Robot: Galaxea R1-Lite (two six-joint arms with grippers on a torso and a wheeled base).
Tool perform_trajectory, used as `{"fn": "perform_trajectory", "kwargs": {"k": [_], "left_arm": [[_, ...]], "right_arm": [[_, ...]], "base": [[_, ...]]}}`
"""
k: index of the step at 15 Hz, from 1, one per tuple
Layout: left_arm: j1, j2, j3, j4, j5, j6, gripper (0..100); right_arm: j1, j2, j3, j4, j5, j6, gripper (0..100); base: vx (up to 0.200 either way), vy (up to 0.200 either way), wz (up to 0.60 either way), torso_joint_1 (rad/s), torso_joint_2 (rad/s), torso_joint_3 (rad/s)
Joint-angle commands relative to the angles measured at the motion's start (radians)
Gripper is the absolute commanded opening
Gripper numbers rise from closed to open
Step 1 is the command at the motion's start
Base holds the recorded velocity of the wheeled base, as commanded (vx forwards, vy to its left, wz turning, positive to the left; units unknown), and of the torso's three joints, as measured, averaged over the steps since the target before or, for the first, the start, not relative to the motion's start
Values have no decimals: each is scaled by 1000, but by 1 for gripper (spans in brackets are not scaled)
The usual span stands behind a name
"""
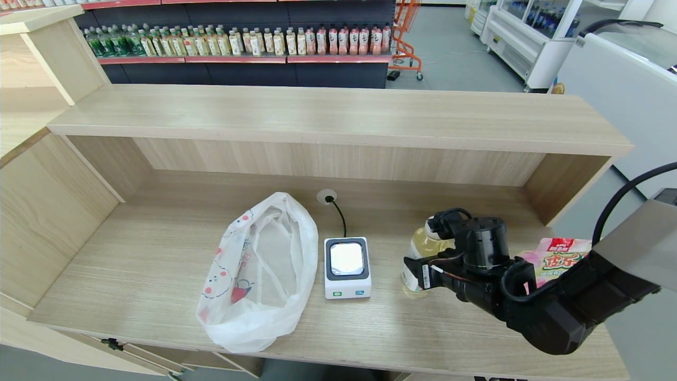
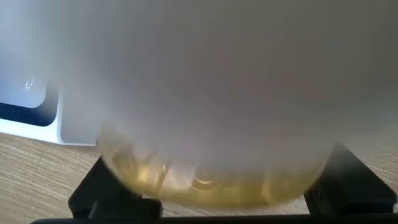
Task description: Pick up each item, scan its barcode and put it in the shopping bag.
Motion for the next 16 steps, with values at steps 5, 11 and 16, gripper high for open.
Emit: {"fn": "perform_trajectory", "kwargs": {"k": [5, 11, 16], "left_arm": [[0, 0, 0, 0, 0, 1, 100], [0, 0, 0, 0, 0, -1, 100], [0, 0, 0, 0, 0, 1, 100]], "right_arm": [[-4, -13, 5, -12, 1, 5, 0], [-152, -295, 123, 11, 393, 17, 0], [-193, -561, 267, 53, 784, 74, 0]], "base": [[0, 0, 0, 0, 0, 0], [0, 0, 0, 0, 0, 0], [0, 0, 0, 0, 0, 0]]}}
